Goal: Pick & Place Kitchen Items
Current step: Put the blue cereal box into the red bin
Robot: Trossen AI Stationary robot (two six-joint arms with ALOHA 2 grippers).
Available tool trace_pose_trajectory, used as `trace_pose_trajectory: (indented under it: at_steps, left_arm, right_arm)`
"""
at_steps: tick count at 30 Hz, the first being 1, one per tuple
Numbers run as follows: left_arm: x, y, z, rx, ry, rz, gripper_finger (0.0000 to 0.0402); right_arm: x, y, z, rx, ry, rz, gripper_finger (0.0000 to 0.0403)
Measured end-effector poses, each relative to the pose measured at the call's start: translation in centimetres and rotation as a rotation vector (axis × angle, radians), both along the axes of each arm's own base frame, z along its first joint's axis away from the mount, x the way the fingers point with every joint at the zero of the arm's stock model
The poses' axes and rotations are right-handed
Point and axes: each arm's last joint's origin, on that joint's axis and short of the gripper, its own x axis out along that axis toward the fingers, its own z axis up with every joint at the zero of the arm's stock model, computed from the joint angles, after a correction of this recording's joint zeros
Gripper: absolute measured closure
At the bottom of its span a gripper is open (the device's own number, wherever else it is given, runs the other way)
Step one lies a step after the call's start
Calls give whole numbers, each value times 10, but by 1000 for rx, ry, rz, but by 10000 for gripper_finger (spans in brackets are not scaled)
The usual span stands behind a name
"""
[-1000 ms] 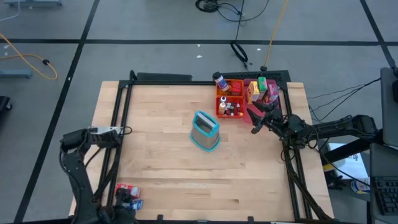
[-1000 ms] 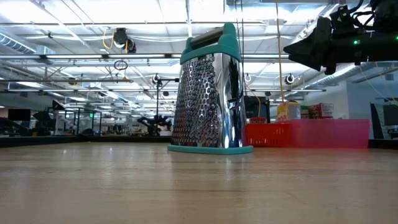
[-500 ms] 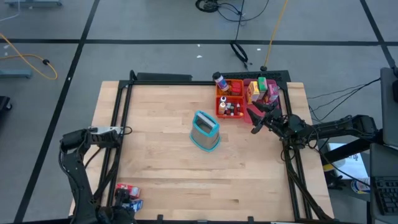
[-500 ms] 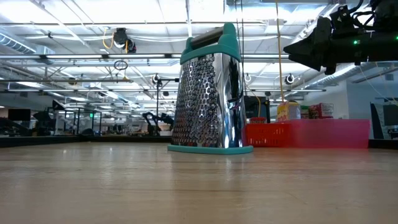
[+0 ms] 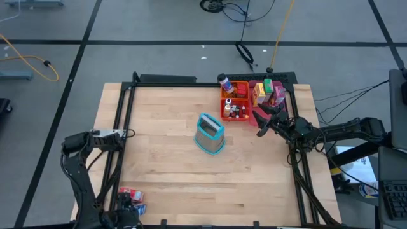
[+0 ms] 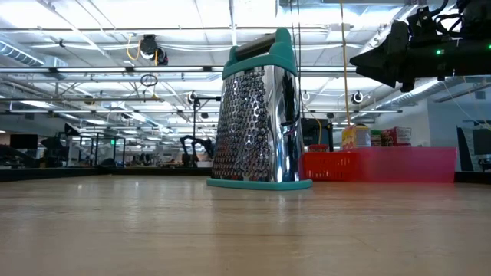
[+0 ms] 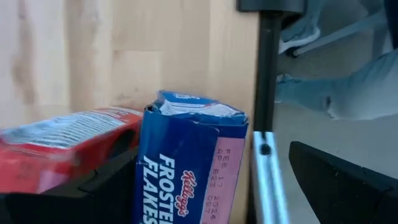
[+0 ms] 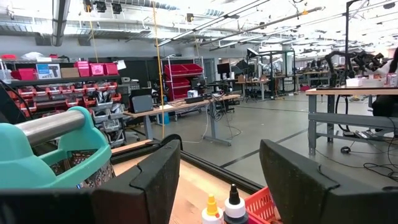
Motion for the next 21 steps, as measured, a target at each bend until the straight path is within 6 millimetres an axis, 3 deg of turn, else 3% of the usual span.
trace_pose_trajectory:
  at_steps: [4,11,21]
  left_arm:
    - [-1,8,-4,71,22,-2,23]
    - [-1,17,-30,112,26,-3,23]
    - [-2,19,-25,122,-15,6,23]
  right_arm:
    - [0,0,0,0,0,0,190]
    - [0,0,0,0,0,0,190]
    - [0,0,0,0,0,0,190]
